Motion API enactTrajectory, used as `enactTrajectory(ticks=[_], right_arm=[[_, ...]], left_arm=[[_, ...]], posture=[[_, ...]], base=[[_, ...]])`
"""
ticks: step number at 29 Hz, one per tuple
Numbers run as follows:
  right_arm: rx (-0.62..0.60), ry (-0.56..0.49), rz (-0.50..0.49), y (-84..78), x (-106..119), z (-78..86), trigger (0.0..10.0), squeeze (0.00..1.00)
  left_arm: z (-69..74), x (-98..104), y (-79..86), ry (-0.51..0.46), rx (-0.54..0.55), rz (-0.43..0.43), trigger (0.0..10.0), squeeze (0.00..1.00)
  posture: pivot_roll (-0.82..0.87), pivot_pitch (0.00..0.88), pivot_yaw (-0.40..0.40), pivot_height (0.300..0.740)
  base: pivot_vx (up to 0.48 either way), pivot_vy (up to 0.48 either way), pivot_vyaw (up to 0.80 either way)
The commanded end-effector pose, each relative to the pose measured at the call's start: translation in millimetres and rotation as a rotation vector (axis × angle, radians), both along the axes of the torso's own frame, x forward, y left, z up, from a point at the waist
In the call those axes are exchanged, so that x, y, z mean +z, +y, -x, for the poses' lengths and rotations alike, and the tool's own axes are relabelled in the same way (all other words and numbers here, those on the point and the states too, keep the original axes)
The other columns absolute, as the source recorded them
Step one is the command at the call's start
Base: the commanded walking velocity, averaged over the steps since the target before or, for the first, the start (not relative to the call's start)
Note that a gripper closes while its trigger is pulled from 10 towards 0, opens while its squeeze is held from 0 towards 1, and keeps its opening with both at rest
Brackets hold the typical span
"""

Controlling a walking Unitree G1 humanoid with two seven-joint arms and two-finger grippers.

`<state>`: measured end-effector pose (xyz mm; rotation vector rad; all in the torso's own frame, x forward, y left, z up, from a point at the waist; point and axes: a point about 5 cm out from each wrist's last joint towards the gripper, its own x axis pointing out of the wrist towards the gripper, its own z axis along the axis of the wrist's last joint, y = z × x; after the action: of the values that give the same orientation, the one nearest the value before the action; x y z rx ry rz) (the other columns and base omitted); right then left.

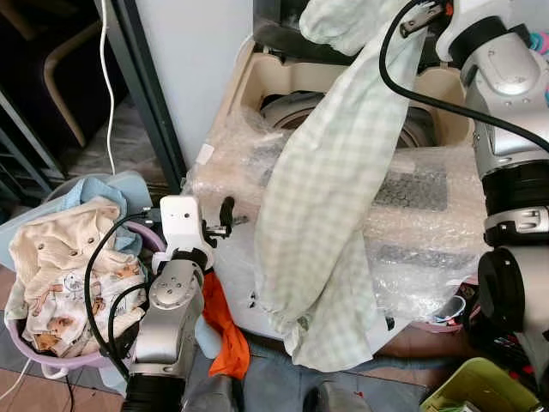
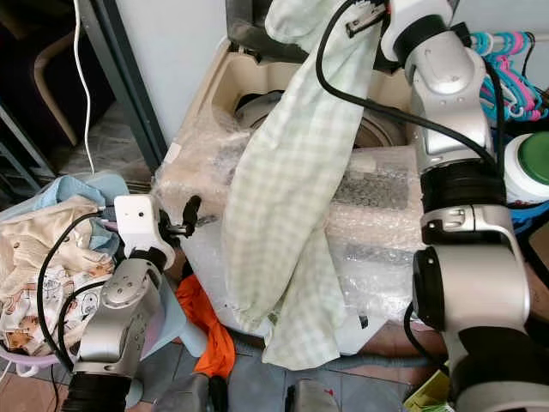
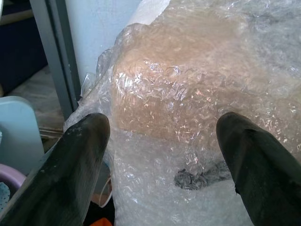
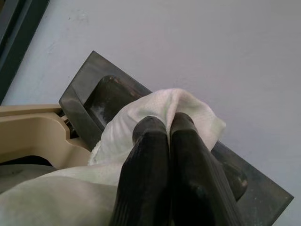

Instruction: Clothes washing

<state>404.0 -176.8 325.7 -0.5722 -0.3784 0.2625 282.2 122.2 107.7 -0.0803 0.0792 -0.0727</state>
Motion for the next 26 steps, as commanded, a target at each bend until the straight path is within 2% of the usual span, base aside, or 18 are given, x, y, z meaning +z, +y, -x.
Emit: enactTrajectory(ticks=[1, 2, 4, 5, 7, 10, 12, 14, 15, 16, 17, 19, 21, 22, 24, 26], right_arm=[[-0.016, -0.146, -0.022, 4.4, 62, 2.3, 10.0, 0.0], [-0.096, -0.19, -0.143, -8.1, 89, 3.7, 10.0, 0.0], [-0.18, -0.252, -0.201, -19.1, 109, 8.3, 10.0, 0.0], [-0.217, -0.297, -0.206, -23.9, 119, 11.7, 10.0, 0.0], [-0.242, -0.363, -0.145, -24.8, 129, 16.3, 10.0, 0.0], [-0.199, -0.284, -0.048, -13.8, 103, 5.5, 10.0, 0.0], [-0.166, -0.184, 0.05, -5.8, 65, -5.0, 10.0, 0.0], [-0.141, -0.076, 0.098, -1.3, 32, -12.5, 10.0, 0.0], [-0.118, 0.028, 0.131, 1.2, 6, -16.5, 10.0, 0.0], [-0.118, 0.028, 0.131, 1.2, 6, -16.5, 10.0, 0.0], [-0.092, 0.144, 0.166, 2.8, -21, -18.5, 10.0, 0.0], [-0.092, 0.144, 0.166, 2.8, -21, -18.5, 10.0, 0.0], [-0.025, 0.357, 0.261, 1.5, -77, -14.7, 10.0, 0.0], [-0.025, 0.357, 0.261, 1.5, -77, -14.7, 10.0, 0.0], [0.024, 0.447, 0.269, -4.7, -98, -9.3, 10.0, 0.0], [0.036, 0.461, 0.257, -7.8, -100, -8.1, 10.0, 0.02]], left_arm=[[-1.3, -2, -1.9, 0.016, -0.011, -0.003, 10.0, 0.0], [-1.3, -2, -2.2, 0.013, -0.015, -0.005, 10.0, 0.0], [-1.4, -2, -2.3, 0.013, -0.013, -0.005, 10.0, 0.0], [-1.4, -2, -2.5, 0.014, -0.01, -0.003, 10.0, 0.0], [-0.8, -3, -2.8, 0.015, 0.003, 0.0, 10.0, 0.0], [0.9, -4, -2.7, 0.019, 0.022, 0.003, 10.0, 0.0], [0.9, -4, -2.2, 0.022, 0.03, 0.006, 10.0, 0.0], [0.9, -4, -2.3, 0.022, 0.03, 0.007, 10.0, 0.0], [0.9, -4, -3.0, 0.023, 0.024, 0.007, 10.0, 0.0], [0.9, -4, -3.0, 0.023, 0.024, 0.007, 10.0, 0.0], [0.9, -4, -4.1, 0.025, 0.016, 0.005, 10.0, 0.0], [0.9, -4, -4.1, 0.025, 0.016, 0.005, 10.0, 0.0], [1.1, -5, -6.2, 0.029, 0.0, 0.003, 10.0, 0.0], [1.1, -5, -6.2, 0.029, 0.0, 0.003, 10.0, 0.0], [0.8, -5, -7.0, 0.034, -0.007, 0.0, 10.0, 0.0], [0.9, -6, -7.3, 0.037, -0.01, -0.001, 10.0, 0.0]], posture=[[-0.03, 0.065, -0.009, 0.74], [-0.03, 0.063, -0.014, 0.74], [-0.03, 0.061, -0.024, 0.74], [-0.02, 0.059, -0.028, 0.74], [-0.02, 0.057, -0.037, 0.74], [-0.01, 0.057, -0.046, 0.74], [-0.01, 0.06, -0.047, 0.74], [-0.01, 0.063, -0.044, 0.74], [-0.01, 0.065, -0.041, 0.74], [-0.01, 0.065, -0.041, 0.74], [-0.01, 0.068, -0.036, 0.74], [-0.01, 0.068, -0.036, 0.74], [-0.02, 0.077, -0.028, 0.74], [-0.02, 0.077, -0.028, 0.74], [-0.03, 0.082, -0.027, 0.74], [-0.03, 0.084, -0.027, 0.74]], base=[[0.0, 0.0, 0.0], [0.0, 0.0, 0.0], [0.0, 0.0, 0.0], [0.0, 0.0, 0.0], [0.0, 0.0, 0.0], [0.0, 0.0, 0.0], [0.0, 0.0, 0.0], [0.0, 0.0, 0.0], [0.0, 0.0, 0.0], [0.0, 0.0, 0.0], [0.0, 0.0, 0.0], [0.0, 0.0, 0.0], [0.0, 0.0, 0.0], [0.0, 0.0, 0.0], [0.0, 0.0, 0.0], [0.0, 0.0, 0.0]])
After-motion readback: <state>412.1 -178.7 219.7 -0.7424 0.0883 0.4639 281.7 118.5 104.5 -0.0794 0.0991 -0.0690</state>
